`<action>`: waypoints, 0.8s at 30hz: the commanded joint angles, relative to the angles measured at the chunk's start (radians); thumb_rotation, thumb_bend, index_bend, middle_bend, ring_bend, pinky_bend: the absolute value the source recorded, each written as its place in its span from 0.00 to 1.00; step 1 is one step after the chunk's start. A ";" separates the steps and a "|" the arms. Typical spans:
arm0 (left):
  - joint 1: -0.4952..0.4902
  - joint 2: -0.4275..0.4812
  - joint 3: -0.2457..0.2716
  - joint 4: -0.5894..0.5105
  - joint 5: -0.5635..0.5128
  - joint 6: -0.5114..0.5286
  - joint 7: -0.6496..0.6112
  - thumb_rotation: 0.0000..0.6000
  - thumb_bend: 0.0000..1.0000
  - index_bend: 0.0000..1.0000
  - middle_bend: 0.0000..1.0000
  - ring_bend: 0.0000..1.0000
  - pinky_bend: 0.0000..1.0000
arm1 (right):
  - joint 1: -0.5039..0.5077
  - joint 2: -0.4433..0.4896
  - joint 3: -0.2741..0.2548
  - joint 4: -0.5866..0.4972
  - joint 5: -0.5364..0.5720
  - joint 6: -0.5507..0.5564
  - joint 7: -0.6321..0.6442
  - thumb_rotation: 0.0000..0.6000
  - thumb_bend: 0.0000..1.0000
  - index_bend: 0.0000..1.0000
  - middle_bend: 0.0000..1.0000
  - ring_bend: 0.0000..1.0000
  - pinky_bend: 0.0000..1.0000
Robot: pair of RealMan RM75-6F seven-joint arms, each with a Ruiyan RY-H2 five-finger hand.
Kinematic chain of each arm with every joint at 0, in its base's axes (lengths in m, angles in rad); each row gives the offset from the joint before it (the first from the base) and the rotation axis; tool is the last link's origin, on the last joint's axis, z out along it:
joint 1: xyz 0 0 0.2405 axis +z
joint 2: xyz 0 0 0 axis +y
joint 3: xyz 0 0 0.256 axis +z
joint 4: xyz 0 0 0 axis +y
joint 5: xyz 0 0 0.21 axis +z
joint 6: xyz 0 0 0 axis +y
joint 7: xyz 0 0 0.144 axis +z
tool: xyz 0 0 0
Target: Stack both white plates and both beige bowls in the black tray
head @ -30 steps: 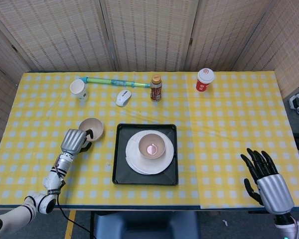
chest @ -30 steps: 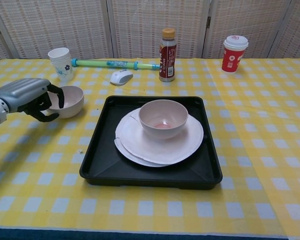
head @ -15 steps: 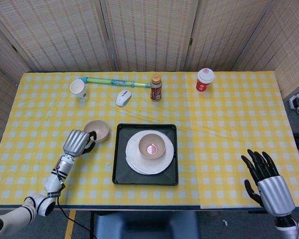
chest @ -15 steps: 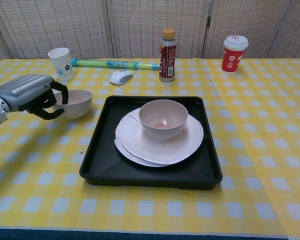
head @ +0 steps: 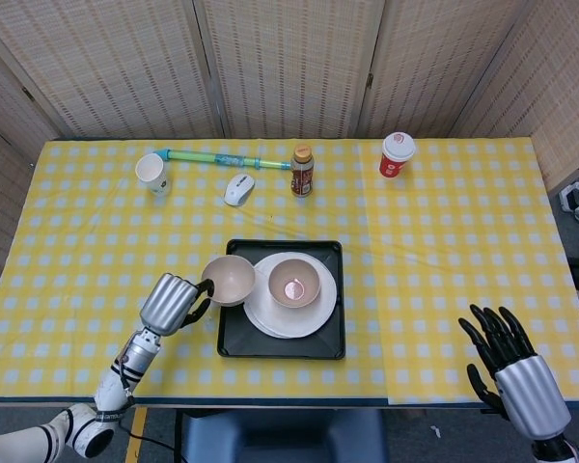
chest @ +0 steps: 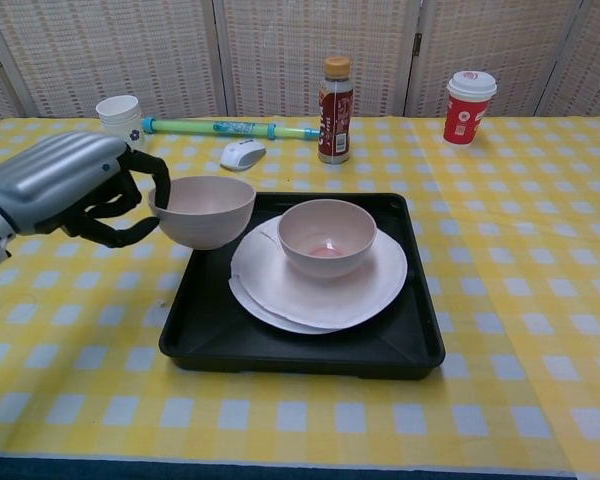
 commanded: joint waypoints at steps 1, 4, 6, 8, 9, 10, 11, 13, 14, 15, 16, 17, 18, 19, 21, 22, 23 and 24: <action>0.014 -0.003 0.008 -0.088 0.035 0.041 0.093 1.00 0.46 0.59 1.00 1.00 1.00 | -0.007 0.006 -0.010 0.002 -0.028 0.018 0.007 1.00 0.56 0.03 0.00 0.00 0.00; 0.013 -0.034 0.004 -0.104 0.050 0.057 0.120 1.00 0.46 0.59 1.00 1.00 1.00 | -0.012 0.011 -0.014 0.000 -0.043 0.031 0.013 1.00 0.56 0.03 0.00 0.00 0.00; 0.009 -0.063 0.000 -0.097 0.058 0.061 0.133 1.00 0.46 0.59 1.00 1.00 1.00 | -0.017 0.014 -0.017 0.000 -0.052 0.039 0.019 1.00 0.56 0.03 0.00 0.00 0.00; 0.002 -0.094 -0.009 -0.080 0.059 0.061 0.142 1.00 0.46 0.59 1.00 1.00 1.00 | -0.021 0.016 -0.021 0.000 -0.060 0.046 0.021 1.00 0.56 0.03 0.00 0.00 0.00; -0.001 -0.107 -0.013 -0.072 0.058 0.058 0.143 1.00 0.46 0.58 1.00 1.00 1.00 | -0.023 0.017 -0.022 0.001 -0.063 0.048 0.022 1.00 0.56 0.03 0.00 0.00 0.00; -0.005 -0.119 -0.016 -0.064 0.056 0.053 0.144 1.00 0.46 0.58 1.00 1.00 1.00 | -0.025 0.017 -0.022 0.001 -0.066 0.052 0.022 1.00 0.56 0.03 0.00 0.00 0.00; -0.009 -0.130 -0.020 -0.055 0.053 0.049 0.142 1.00 0.46 0.58 1.00 1.00 1.00 | -0.027 0.017 -0.022 0.001 -0.068 0.055 0.022 1.00 0.56 0.03 0.00 0.00 0.00; -0.019 -0.156 -0.031 -0.028 0.047 0.040 0.139 1.00 0.46 0.58 1.00 1.00 1.00 | -0.030 0.017 -0.020 0.002 -0.069 0.061 0.021 1.00 0.56 0.03 0.00 0.00 0.00; -0.025 -0.170 -0.037 -0.010 0.042 0.034 0.138 1.00 0.46 0.58 1.00 1.00 1.00 | -0.032 0.018 -0.019 0.002 -0.067 0.061 0.022 1.00 0.56 0.03 0.00 0.00 0.00; -0.029 -0.180 -0.043 0.003 0.039 0.031 0.137 1.00 0.46 0.58 1.00 1.00 1.00 | -0.033 0.018 -0.019 0.002 -0.065 0.060 0.022 1.00 0.56 0.03 0.00 0.00 0.00; -0.034 -0.190 -0.049 0.016 0.037 0.030 0.135 1.00 0.46 0.58 1.00 1.00 1.00 | -0.033 0.018 -0.018 0.001 -0.062 0.058 0.023 1.00 0.56 0.03 0.00 0.00 0.00; -0.038 -0.201 -0.056 0.030 0.038 0.034 0.130 1.00 0.46 0.57 1.00 1.00 1.00 | -0.032 0.019 -0.016 0.000 -0.059 0.055 0.024 1.00 0.56 0.03 0.00 0.00 0.00; -0.043 -0.214 -0.064 0.049 0.041 0.043 0.123 1.00 0.46 0.57 1.00 1.00 1.00 | -0.032 0.020 -0.014 -0.001 -0.053 0.051 0.025 1.00 0.56 0.03 0.00 0.00 0.00; -0.046 -0.224 -0.071 0.062 0.043 0.052 0.114 1.00 0.46 0.57 1.00 1.00 1.00 | -0.031 0.020 -0.013 -0.002 -0.049 0.048 0.027 1.00 0.56 0.03 0.00 0.00 0.00; -0.053 -0.244 -0.083 0.087 0.044 0.065 0.095 1.00 0.46 0.57 1.00 1.00 1.00 | -0.030 0.023 -0.009 -0.004 -0.038 0.040 0.031 1.00 0.56 0.03 0.00 0.00 0.00; -0.056 -0.252 -0.087 0.096 0.042 0.067 0.088 1.00 0.46 0.56 1.00 1.00 1.00 | -0.029 0.024 -0.008 -0.005 -0.034 0.038 0.032 1.00 0.56 0.03 0.00 0.00 0.00; -0.059 -0.258 -0.091 0.105 0.040 0.066 0.084 1.00 0.47 0.56 1.00 1.00 1.00 | -0.029 0.025 -0.006 -0.006 -0.030 0.036 0.034 1.00 0.56 0.03 0.00 0.00 0.00; -0.064 -0.265 -0.094 0.117 0.037 0.062 0.077 1.00 0.47 0.56 1.00 1.00 1.00 | -0.029 0.026 -0.004 -0.006 -0.025 0.034 0.036 1.00 0.56 0.03 0.00 0.00 0.00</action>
